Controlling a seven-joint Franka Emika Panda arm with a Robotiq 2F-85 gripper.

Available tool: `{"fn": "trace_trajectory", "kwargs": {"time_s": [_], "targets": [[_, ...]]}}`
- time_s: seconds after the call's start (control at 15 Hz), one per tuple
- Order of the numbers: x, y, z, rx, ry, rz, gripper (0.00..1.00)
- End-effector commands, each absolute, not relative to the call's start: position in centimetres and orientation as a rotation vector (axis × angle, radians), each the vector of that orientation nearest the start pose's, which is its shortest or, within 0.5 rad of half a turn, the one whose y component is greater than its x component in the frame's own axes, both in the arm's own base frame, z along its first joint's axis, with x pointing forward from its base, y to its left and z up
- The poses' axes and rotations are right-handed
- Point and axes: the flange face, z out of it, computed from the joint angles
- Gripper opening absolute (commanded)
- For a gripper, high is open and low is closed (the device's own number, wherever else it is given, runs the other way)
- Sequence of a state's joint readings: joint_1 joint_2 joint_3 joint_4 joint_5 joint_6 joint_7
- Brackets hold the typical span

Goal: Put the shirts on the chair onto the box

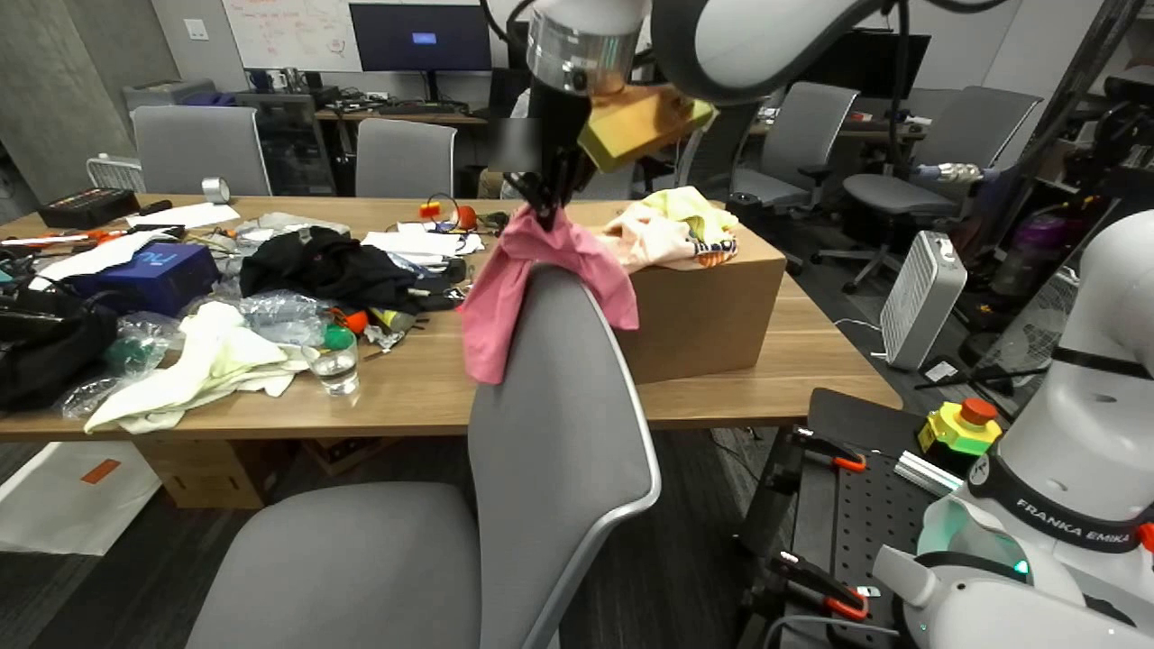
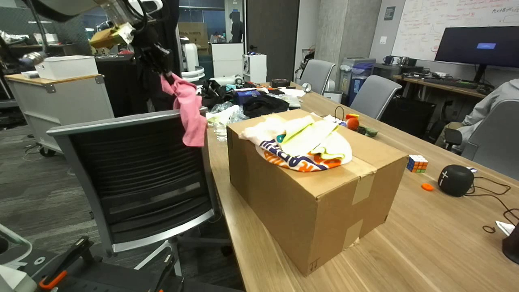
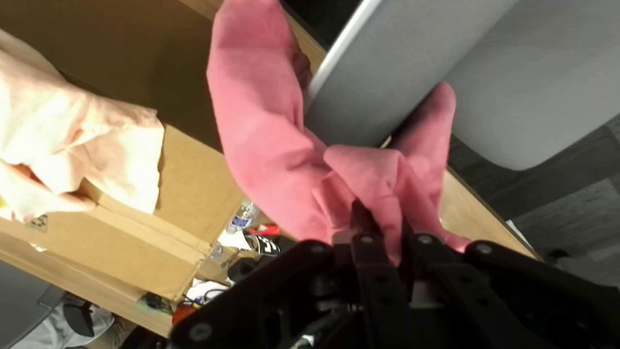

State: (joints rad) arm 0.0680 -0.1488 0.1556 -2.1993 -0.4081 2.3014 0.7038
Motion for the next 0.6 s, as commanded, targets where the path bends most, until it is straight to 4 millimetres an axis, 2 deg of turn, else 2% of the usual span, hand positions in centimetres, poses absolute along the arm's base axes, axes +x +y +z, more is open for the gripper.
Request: {"fn": "trace_trajectory", "kwargs": {"time_s": [0.0, 0.2, 0.33, 0.53], "targets": [[51.7, 11.8, 55.5, -3.199, 0.431, -0.777, 0.02], [52.0, 11.5, 60.5, -3.146, 0.491, -0.890, 0.02], [52.1, 11.0, 62.6, -3.117, 0.521, -0.949, 0.02], [52.4, 10.3, 64.2, -3.097, 0.557, -0.999, 0.02]]}}
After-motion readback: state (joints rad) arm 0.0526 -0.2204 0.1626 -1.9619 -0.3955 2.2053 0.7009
